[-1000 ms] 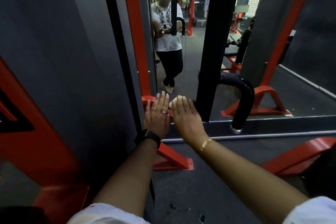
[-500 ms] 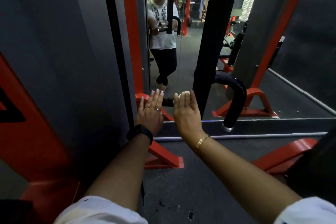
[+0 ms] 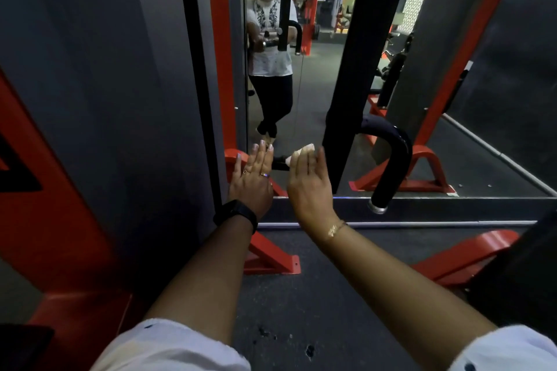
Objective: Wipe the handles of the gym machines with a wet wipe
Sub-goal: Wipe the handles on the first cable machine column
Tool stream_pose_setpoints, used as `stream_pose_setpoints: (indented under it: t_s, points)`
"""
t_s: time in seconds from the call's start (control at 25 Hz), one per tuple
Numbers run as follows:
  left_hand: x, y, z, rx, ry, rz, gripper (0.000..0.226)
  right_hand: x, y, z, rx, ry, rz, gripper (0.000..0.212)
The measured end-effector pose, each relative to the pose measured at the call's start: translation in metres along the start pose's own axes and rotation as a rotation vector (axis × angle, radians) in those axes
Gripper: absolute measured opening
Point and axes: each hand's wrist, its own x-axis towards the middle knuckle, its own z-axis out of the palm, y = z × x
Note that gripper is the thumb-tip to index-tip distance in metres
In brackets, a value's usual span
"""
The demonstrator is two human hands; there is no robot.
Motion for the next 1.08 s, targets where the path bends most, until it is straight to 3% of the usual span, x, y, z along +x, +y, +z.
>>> stream_pose_setpoints:
  t_s: [0.12,0.32,0.48,0.56,0.64,0.76,0.8,0.92,1.08]
  points:
    - [-0.001,0.000,0.001,-0.051,0.011,0.004,0.078,-0.014,-0.007,0.012,0.005,-0.022,-0.033,0.049]
    - [-0.005,-0.004,0.002,-0.086,-0.082,0.047,0.073,0.029,-0.010,-0.010,0.095,-0.079,-0.047,0.020]
    - [-0.016,-0.007,0.005,-0.160,-0.214,0.047,0.081,0.046,-0.001,-0.002,0.313,-0.130,-0.023,0.039]
    - [-0.012,0.003,0.005,-0.285,-0.211,-0.012,0.081,0.039,0.005,0.013,0.227,-0.047,-0.056,0.025]
    - [-0.008,0.011,0.004,-0.390,-0.206,-0.059,0.082,0.029,0.009,0.026,0.180,-0.072,-0.061,0.039]
    - [-0.007,0.006,0.004,-0.433,-0.172,-0.039,0.084,0.042,0.005,0.014,0.330,-0.012,0.081,0.020]
    - [-0.007,0.002,0.004,-0.453,-0.169,-0.029,0.085,0.052,0.002,0.008,0.397,-0.046,0.096,0.012]
    - [-0.005,-0.002,0.001,-0.579,-0.131,-0.052,0.085,0.077,-0.006,-0.001,0.651,-0.193,-0.026,0.016]
    - [-0.006,0.000,-0.003,-0.584,-0.128,-0.056,0.085,0.111,0.013,-0.006,0.496,-0.486,0.071,0.023]
